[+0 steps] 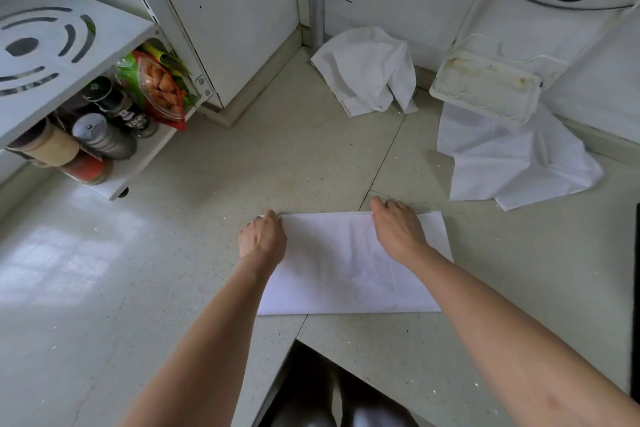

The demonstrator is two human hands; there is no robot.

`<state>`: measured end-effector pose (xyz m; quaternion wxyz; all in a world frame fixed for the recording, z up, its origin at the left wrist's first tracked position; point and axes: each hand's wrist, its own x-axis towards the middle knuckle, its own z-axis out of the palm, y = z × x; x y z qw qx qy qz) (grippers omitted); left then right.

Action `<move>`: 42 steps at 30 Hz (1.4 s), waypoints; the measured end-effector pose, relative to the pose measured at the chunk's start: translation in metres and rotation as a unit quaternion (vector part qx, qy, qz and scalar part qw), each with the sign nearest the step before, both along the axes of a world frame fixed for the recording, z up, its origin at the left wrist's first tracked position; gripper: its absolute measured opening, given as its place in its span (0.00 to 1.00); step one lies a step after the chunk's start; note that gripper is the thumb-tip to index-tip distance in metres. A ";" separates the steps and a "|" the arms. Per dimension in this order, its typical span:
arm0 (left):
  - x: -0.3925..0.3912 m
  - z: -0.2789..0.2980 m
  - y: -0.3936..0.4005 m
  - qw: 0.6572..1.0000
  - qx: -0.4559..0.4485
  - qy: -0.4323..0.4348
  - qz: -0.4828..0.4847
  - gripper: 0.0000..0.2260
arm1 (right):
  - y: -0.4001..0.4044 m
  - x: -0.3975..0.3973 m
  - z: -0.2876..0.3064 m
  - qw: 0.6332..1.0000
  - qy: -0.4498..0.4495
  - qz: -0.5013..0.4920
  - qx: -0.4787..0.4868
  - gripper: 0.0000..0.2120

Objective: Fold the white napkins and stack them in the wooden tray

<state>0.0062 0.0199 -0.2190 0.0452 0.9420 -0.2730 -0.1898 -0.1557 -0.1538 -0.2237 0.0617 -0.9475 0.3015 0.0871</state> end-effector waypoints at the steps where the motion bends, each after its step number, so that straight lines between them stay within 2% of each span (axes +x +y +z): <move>1: 0.000 0.001 -0.001 1.000 0.005 0.003 0.006 0.14 | 0.000 0.001 0.000 1.000 0.003 -0.002 -0.005 0.11; 8: -0.001 0.001 -0.003 0.999 0.016 0.017 0.029 0.11 | 0.005 0.003 0.002 0.999 0.034 -0.010 -0.031 0.16; 32: 0.004 0.006 -0.006 0.998 0.017 0.050 0.040 0.12 | 0.004 0.014 0.008 0.995 0.081 -0.027 -0.043 0.15; 35: 0.003 0.006 -0.005 0.998 0.016 0.047 0.038 0.12 | 0.006 0.016 0.011 0.993 0.058 -0.022 -0.098 0.13; 37: 0.003 0.005 -0.005 0.998 0.014 0.047 0.037 0.12 | 0.014 0.014 0.011 0.989 0.001 -0.022 -0.144 0.15; 40: 0.004 0.006 -0.006 0.998 0.009 0.041 0.037 0.12 | 0.041 0.004 0.000 0.992 -0.109 0.005 -0.062 0.18; 42: 0.003 0.005 -0.006 0.999 0.009 0.035 0.035 0.12 | 0.058 -0.004 -0.004 0.996 -0.084 0.016 0.016 0.25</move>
